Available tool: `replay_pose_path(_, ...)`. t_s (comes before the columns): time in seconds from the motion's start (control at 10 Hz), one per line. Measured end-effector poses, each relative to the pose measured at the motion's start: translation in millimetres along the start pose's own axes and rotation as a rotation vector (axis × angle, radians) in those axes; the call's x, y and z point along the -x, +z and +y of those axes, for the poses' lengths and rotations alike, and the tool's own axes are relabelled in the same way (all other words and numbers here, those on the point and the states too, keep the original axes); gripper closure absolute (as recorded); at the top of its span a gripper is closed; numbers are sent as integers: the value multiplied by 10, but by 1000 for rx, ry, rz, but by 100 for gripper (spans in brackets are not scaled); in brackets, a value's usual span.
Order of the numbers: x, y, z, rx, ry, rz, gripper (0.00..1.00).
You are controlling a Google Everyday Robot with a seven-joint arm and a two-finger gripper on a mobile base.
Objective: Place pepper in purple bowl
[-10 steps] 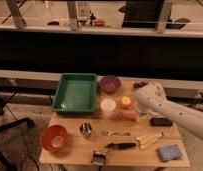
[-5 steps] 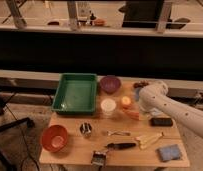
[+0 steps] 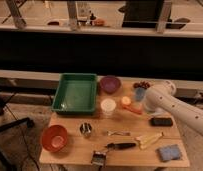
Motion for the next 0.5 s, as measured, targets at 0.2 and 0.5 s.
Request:
replay_pose_path(0.2,-33,-69,-13,-26,1,-14,100)
replay_pose_path(0.5,40,-229,-51,-70,-10,-56,100)
